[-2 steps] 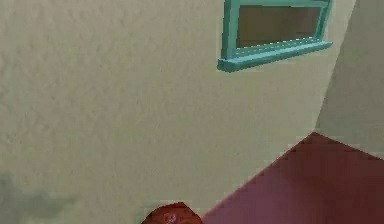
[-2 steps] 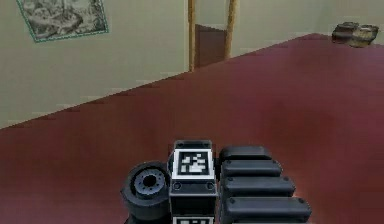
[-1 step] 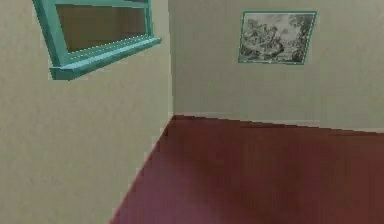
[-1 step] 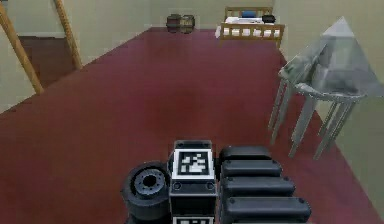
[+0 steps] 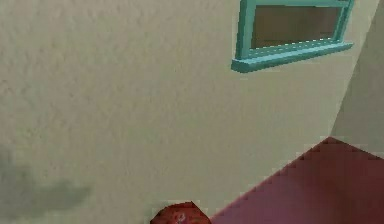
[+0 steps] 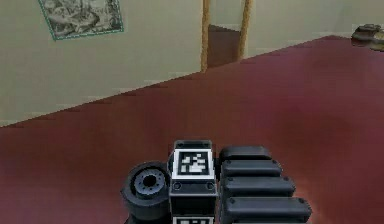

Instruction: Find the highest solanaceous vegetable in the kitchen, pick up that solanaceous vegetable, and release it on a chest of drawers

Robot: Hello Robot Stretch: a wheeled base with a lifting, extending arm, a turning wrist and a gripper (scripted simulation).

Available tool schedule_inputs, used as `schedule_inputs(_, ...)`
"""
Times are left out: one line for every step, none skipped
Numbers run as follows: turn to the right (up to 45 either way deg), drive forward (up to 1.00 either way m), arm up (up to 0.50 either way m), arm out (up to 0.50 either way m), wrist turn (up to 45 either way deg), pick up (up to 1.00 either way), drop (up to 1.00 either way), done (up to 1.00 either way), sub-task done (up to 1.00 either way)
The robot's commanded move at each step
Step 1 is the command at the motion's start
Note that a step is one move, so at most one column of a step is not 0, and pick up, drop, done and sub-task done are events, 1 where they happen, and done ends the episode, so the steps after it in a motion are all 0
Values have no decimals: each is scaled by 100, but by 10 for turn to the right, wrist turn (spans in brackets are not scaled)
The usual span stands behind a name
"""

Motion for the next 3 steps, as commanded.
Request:
schedule_inputs(-450,0,0,0,0,0,0,0,0)
schedule_inputs(-90,0,0,0,0,0,0,0,0)
schedule_inputs(0,40,0,0,0,0,0,0,0)
